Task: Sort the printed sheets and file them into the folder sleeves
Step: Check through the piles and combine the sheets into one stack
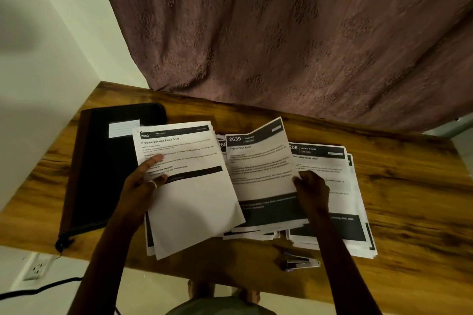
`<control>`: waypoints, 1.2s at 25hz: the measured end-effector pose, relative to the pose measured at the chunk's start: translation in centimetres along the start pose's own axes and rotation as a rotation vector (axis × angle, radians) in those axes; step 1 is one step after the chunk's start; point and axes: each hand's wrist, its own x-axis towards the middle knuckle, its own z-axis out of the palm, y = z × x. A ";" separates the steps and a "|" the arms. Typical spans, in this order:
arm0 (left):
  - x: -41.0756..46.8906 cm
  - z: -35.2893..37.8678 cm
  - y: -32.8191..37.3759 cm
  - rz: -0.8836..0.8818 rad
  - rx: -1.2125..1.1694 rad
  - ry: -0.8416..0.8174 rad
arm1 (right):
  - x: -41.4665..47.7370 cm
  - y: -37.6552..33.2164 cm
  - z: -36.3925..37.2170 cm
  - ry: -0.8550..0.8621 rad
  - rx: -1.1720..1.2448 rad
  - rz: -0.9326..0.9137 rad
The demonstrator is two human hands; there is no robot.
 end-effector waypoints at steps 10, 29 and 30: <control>-0.7 0.0 0.1 0.021 -0.050 -0.049 | -1.3 0.9 1.9 -0.137 0.099 0.118; -2.0 4.0 1.1 -0.045 -0.473 -0.157 | -5.5 -6.4 -2.8 -0.261 0.610 -0.050; -1.7 4.2 0.8 -0.054 -0.451 -0.180 | -6.0 -6.9 -2.6 -0.259 0.582 -0.037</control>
